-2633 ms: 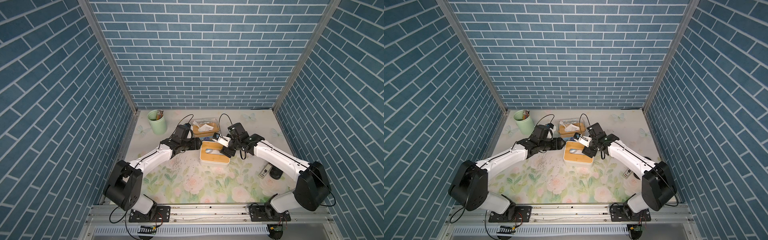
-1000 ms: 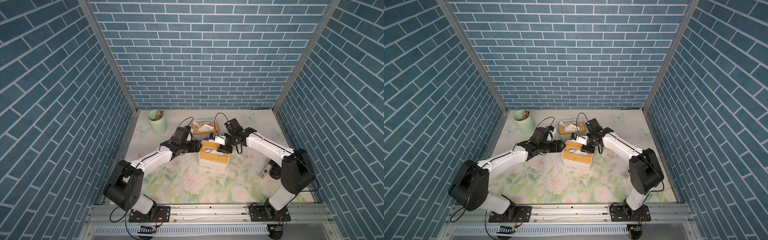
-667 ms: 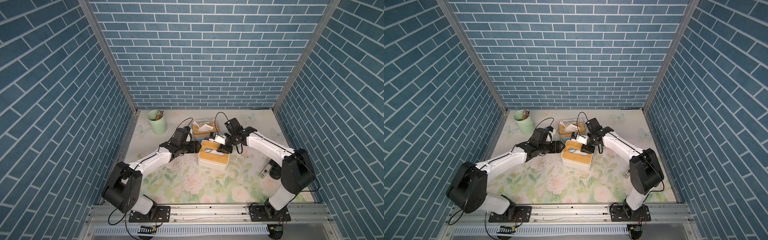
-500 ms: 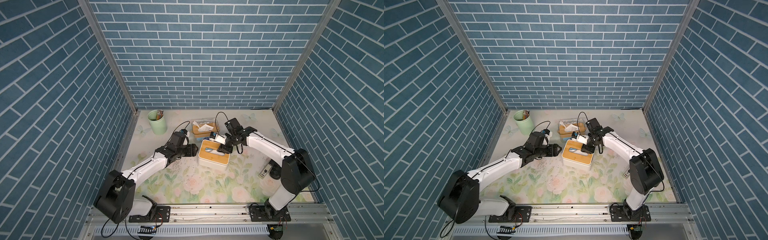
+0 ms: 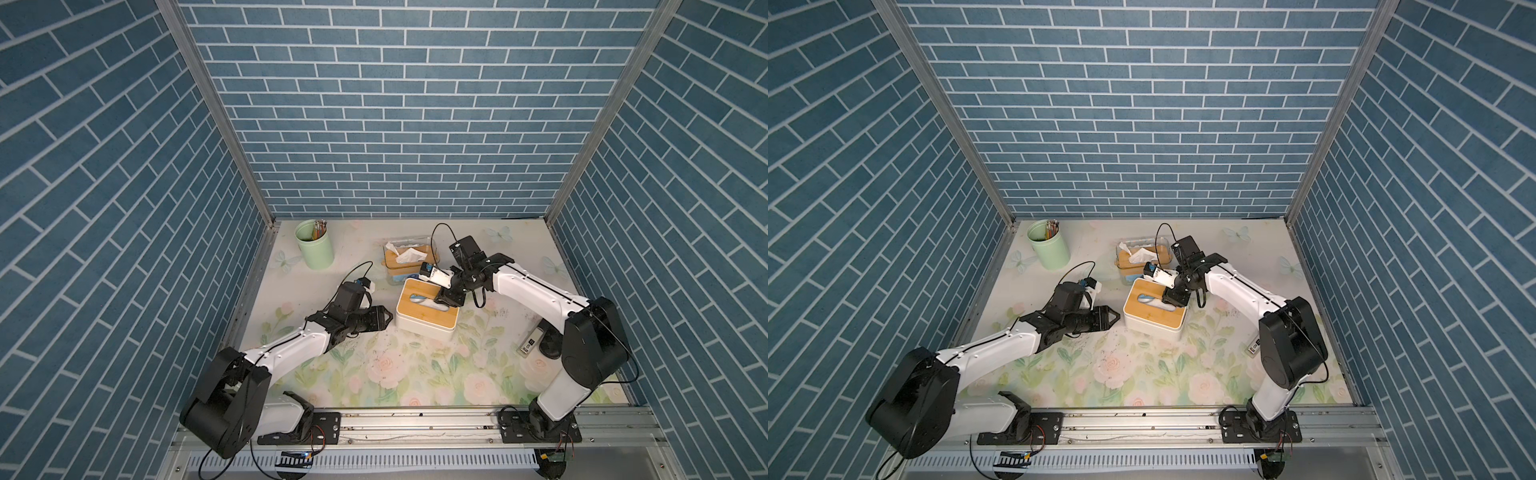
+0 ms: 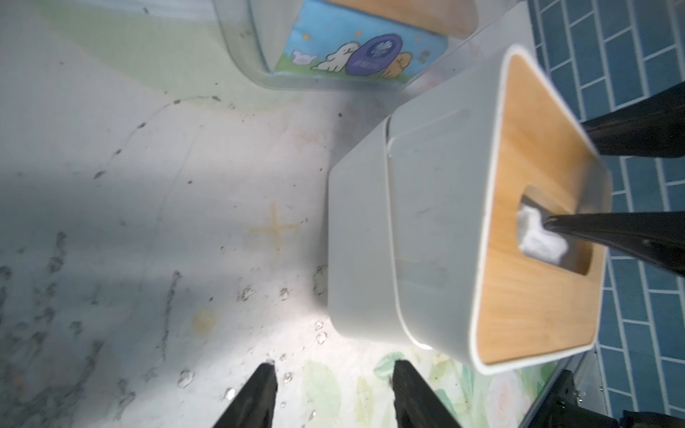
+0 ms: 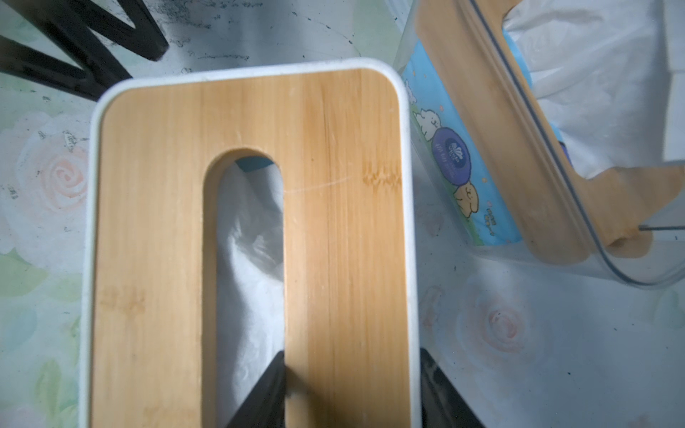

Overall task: Put the tissue paper into the tissue box
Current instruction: Close the box lid on the tissue box.

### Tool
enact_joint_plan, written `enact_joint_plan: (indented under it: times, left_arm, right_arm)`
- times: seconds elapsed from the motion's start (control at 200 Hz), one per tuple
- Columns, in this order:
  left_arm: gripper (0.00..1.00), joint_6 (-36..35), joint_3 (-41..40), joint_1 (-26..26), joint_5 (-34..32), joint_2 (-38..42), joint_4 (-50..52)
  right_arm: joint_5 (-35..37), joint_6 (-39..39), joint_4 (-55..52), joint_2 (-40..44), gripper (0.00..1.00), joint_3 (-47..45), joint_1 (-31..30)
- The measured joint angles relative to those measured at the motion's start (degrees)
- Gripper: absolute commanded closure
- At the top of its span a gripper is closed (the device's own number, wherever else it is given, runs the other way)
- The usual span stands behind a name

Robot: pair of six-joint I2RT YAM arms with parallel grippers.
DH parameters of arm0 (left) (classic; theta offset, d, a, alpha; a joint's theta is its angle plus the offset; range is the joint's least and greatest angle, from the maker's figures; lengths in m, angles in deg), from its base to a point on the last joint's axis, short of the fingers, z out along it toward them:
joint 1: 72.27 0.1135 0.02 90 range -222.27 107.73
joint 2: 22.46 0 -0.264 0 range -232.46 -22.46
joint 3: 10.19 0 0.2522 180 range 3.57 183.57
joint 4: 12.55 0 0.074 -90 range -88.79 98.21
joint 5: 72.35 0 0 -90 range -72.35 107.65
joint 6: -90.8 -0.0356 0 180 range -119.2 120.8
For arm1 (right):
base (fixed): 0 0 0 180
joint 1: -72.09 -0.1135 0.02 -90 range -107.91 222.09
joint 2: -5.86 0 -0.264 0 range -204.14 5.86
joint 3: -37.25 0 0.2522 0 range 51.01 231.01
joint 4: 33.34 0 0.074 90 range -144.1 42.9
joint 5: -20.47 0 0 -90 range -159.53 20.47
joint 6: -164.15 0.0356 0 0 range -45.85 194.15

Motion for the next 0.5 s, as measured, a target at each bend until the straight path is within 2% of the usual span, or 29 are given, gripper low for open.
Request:
enact_joint_plan:
  times: [0.5]
  left_arm:
    - [0.45,1.4,-0.5,-0.1,3.1,-4.7,-6.7]
  right_arm:
    - [-1.3,1.5,0.7,0.0,0.83,0.0,0.6]
